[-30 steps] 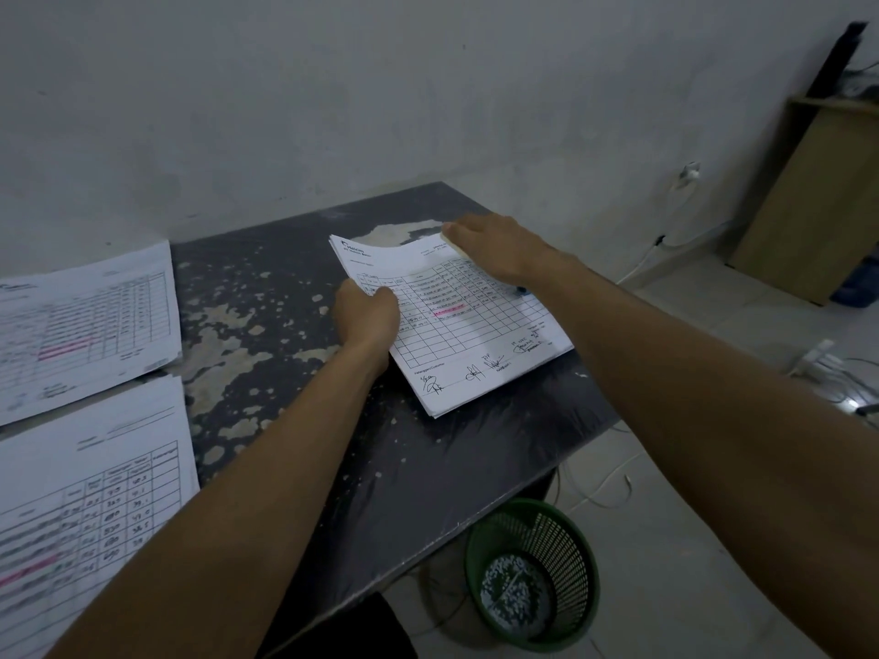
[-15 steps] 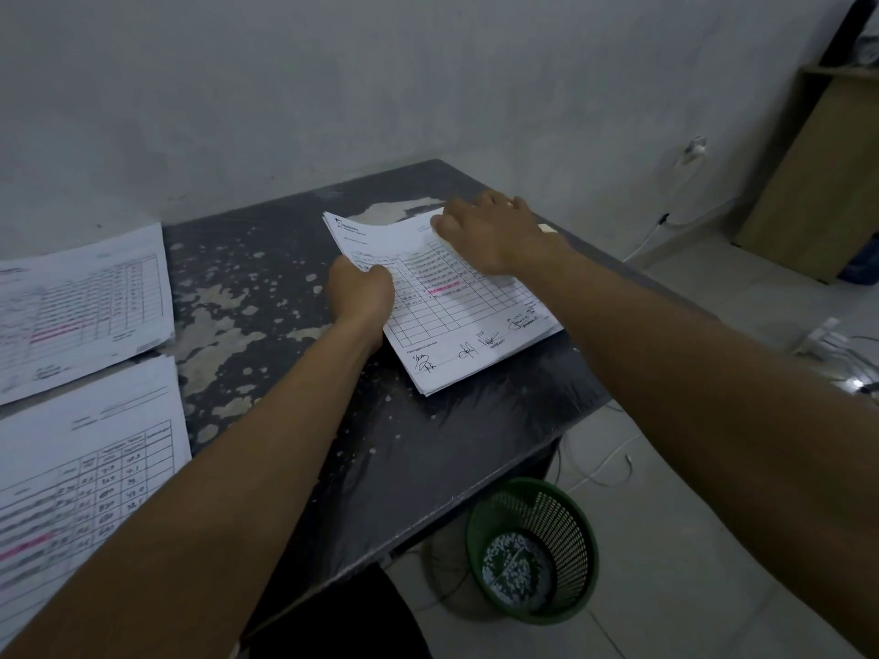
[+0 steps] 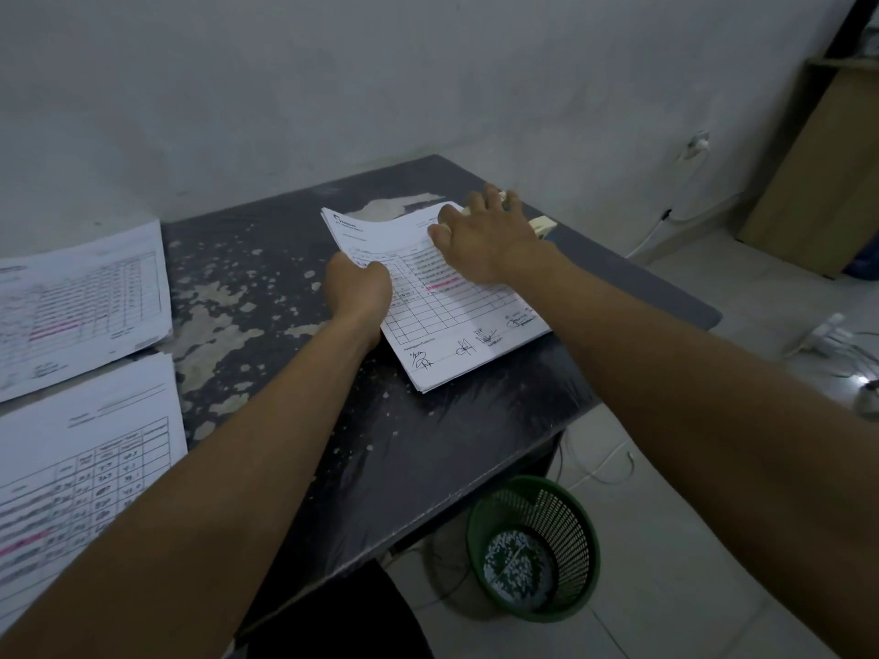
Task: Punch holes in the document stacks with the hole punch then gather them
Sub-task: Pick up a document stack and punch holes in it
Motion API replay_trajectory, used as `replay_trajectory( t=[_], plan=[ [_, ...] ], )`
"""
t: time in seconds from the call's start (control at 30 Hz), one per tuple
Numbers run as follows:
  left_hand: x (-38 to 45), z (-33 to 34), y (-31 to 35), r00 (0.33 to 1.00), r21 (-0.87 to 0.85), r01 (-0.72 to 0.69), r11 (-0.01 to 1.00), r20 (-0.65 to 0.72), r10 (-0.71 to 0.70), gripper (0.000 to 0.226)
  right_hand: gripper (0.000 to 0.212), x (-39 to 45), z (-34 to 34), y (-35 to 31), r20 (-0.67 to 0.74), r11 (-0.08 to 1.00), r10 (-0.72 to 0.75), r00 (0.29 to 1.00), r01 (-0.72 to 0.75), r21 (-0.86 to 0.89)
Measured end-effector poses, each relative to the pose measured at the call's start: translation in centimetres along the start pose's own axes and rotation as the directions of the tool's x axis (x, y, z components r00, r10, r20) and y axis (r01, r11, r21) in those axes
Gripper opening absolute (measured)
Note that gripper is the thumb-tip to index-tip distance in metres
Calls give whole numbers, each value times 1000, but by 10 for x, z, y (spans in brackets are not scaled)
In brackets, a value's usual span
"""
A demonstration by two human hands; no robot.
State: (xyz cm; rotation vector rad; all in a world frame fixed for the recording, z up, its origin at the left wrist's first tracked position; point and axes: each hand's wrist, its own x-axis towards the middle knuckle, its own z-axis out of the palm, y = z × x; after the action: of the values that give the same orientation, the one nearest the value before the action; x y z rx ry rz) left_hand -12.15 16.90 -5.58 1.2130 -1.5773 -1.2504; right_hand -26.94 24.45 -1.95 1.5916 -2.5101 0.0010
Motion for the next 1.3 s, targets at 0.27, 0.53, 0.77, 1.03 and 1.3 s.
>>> replay_trajectory(
  t=[0.27,0.53,0.77,1.03,1.3],
  plan=[
    [-1,1,-2,1000,35,-18,999,-7,18,33,86,6,-24,14,72,843,17,997,-53,535],
    [-2,-1,0,1000,32,4,999,-6,-4,31,29,2,-26,14,-185,516,230,955,41,856],
    [-2,-4,1,999,-72,48,996,-4,-49,30,38,4,-35,12,-235,660,255,938,9,751],
    [2,-38,2,999,-110,15,994,-41,-20,22,34,7,-51,9,-104,728,220,970,-92,680],
    [17,-98,2,994,-47,-82,996,-83,78,26,48,9,-72,-27,-281,777,147,948,64,626]
  ],
)
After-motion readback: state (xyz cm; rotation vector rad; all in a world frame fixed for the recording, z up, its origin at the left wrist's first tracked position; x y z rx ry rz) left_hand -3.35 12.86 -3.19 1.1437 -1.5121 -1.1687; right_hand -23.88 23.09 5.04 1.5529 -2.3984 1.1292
